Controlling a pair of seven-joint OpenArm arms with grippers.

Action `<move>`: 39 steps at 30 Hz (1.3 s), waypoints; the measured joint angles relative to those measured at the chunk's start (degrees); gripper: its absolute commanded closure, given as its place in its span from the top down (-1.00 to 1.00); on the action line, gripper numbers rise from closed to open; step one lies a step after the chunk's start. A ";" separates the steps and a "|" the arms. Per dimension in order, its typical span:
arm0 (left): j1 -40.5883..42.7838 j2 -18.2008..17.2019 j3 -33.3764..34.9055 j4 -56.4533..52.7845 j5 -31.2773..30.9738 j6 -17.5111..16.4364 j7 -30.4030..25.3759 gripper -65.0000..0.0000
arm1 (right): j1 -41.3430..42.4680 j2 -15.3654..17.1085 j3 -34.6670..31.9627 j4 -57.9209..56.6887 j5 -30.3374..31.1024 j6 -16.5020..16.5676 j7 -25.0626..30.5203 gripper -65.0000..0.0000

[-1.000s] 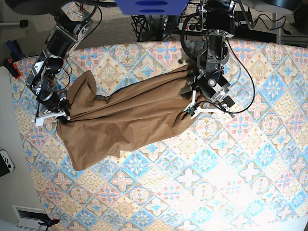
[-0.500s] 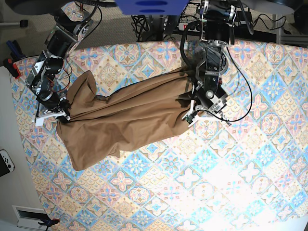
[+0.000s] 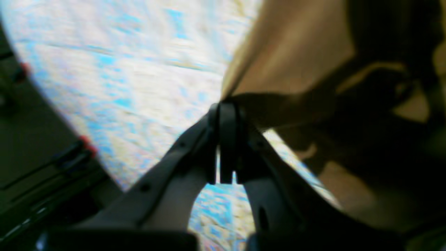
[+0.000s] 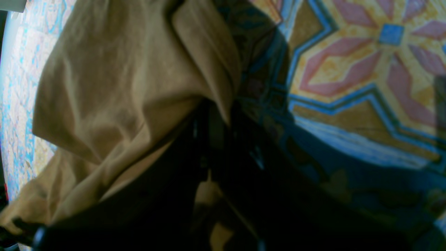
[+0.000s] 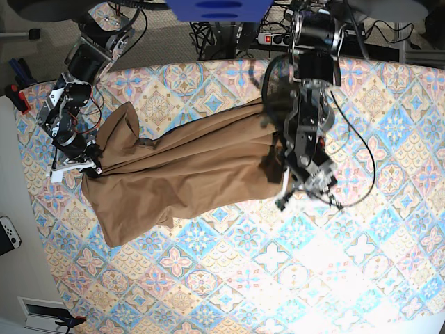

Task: Layout the t-shirt on the table in an organized manner, then fold the t-shirt properly
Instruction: 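Pull the fabric outward with the left gripper to widen the shirt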

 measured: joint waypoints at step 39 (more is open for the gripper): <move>-4.17 2.97 -16.02 7.58 -7.28 0.22 4.70 0.51 | -6.19 -0.26 -5.95 34.62 -3.15 -1.77 -8.26 -0.42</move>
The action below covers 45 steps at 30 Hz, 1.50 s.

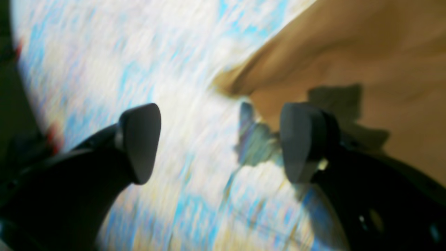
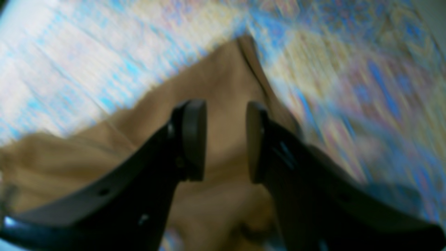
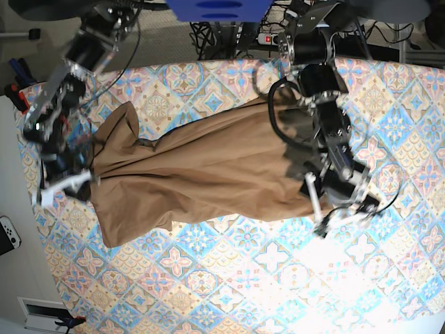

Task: Layout the t-shirt on the table in an organized manner, then fold the t-shirt properly
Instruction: 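Pull the fabric outward with the left gripper to widen the shirt, then grasp the shirt edge with the left gripper near its corner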

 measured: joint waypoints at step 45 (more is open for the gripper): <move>27.36 -2.71 0.09 11.45 -1.18 -0.02 0.37 0.50 | -10.95 -1.53 0.35 -16.79 26.97 0.24 -1.90 -0.08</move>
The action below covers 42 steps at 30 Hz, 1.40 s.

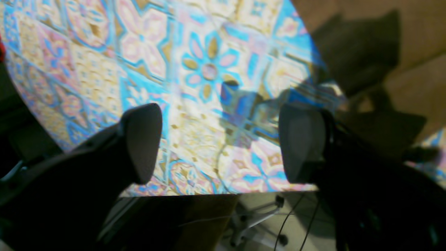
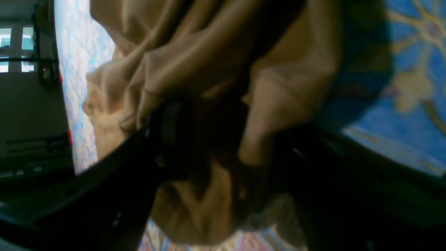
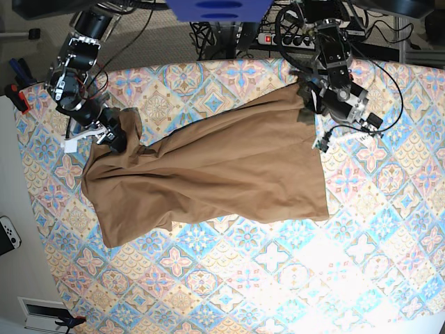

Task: Layout the t-shirt on the table in an organized manner, then fold the t-shirt properly
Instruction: 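Grasp the shirt edge with the left gripper near its corner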

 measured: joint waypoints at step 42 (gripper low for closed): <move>5.60 1.46 4.79 -3.06 -20.46 0.00 0.11 -0.08 | -0.39 0.04 -0.02 0.20 0.13 0.09 -0.68 -0.29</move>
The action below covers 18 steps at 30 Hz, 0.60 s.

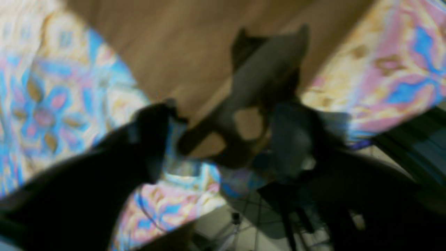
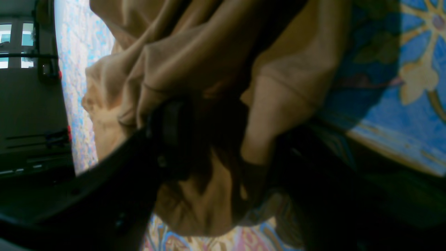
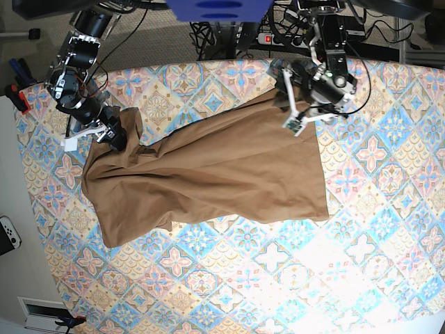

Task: Layout the t-shirt on the table in an organized manner, then fold the t-shirt properly
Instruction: 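Grasp the shirt edge with the left gripper near its corner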

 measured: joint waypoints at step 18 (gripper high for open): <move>-0.09 0.28 1.01 0.04 9.66 0.00 0.07 0.07 | -0.24 -0.02 -0.20 -0.22 0.44 0.11 -0.74 -0.19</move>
